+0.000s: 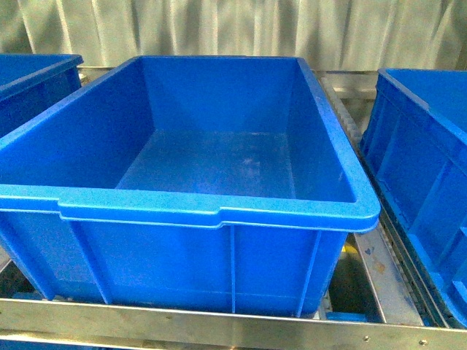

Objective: Pick red and yellow buttons and place in box

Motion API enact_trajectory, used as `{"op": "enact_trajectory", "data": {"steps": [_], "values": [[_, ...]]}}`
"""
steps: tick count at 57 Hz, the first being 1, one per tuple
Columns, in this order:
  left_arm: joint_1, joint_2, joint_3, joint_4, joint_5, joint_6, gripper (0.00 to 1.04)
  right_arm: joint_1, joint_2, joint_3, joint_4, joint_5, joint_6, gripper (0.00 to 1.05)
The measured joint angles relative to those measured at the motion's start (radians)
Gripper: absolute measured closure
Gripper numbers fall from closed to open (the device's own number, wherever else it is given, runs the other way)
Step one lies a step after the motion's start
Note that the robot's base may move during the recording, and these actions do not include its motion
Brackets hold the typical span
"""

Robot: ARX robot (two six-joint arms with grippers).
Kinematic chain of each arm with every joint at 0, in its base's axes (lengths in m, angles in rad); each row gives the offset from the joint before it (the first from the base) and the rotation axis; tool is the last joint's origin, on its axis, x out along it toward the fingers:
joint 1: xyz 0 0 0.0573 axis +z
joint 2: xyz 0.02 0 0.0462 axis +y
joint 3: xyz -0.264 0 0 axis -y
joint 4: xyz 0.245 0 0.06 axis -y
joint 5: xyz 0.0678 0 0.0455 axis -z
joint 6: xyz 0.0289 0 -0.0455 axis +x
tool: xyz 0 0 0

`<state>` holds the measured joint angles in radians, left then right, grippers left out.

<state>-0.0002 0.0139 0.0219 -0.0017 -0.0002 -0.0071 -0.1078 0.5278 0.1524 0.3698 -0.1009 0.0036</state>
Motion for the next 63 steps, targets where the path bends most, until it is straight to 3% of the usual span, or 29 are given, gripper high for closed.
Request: {"op": "enact_trajectory", "data": {"steps": [5,11,63], "values": [[0.000,0.000,0.000,0.000,0.000,0.000,0.08,0.068,-0.034,-0.022,-0.013,0.089,0.000,1.01],[0.000,0.000,0.000,0.000,0.000,0.000,0.08,0.102,-0.073,-0.046,-0.025,0.090,0.000,1.01],[0.000,0.000,0.000,0.000,0.000,0.000,0.08,0.106,-0.352,-0.127,-0.193,0.101,0.000,1.01]]}}
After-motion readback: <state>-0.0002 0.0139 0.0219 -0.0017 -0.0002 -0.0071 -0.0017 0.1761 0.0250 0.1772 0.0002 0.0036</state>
